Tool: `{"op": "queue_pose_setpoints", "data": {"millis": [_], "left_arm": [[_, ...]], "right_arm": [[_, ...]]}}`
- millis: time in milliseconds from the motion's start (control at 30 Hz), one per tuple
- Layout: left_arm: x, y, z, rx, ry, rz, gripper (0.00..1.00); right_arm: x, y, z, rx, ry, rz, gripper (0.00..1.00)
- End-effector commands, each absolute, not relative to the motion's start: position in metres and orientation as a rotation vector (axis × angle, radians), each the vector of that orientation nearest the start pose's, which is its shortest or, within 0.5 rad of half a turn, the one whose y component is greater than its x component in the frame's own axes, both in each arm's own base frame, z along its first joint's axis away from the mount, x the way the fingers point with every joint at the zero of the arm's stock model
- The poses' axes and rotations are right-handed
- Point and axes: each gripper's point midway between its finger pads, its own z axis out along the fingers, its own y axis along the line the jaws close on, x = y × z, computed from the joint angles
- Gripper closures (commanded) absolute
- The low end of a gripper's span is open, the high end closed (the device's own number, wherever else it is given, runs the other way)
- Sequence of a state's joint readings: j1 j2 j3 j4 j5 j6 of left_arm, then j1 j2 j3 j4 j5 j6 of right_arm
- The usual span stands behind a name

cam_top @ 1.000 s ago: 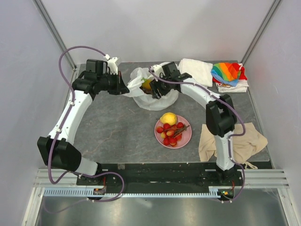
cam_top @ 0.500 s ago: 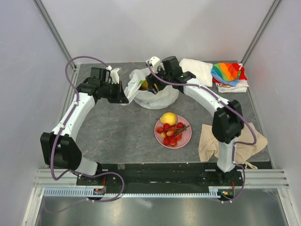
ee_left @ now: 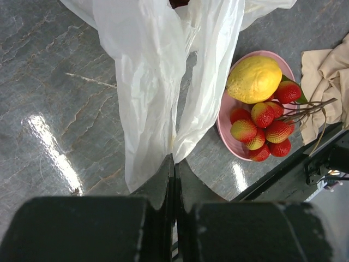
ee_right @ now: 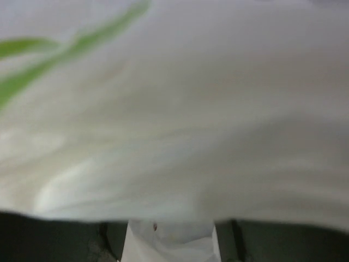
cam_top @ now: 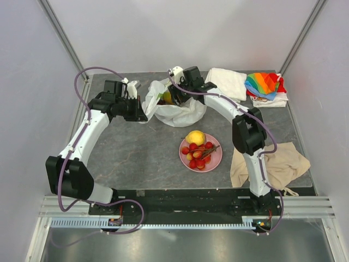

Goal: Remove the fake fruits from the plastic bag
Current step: Take out the fake fruit from the plastic bag.

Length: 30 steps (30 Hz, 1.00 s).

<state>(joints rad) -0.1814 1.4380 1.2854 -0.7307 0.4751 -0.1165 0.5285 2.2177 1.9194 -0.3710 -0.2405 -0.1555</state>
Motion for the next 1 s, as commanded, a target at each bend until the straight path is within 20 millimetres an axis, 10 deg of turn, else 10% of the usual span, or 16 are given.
{"op": "queue_pose_setpoints", "data": {"millis": [0,333,733,967], "left_arm": [[0.331,-0.145,0.203,0.315,2.387,-0.707,0.98],[0.338,-0.145,0.208,0.33,2.375,-0.694,0.98],[0.333,-0.137,0.197,0.331,2.395,-0.649,0.99],[0.339,-0.132,0.196,0.326,2.399,-0.619,0.98]], "right_arm": [[0.53,0.346,0.136,-0.821,1.998,0.445,0.33],[0.555,0.349,0.068,-0.844,2.047,0.366,0.14],[0.564,0.378,0.086,-0.839,1.917,0.504,0.07],[0.575,0.386,0.059,-0.807,1.942,0.515,0.16]]}}
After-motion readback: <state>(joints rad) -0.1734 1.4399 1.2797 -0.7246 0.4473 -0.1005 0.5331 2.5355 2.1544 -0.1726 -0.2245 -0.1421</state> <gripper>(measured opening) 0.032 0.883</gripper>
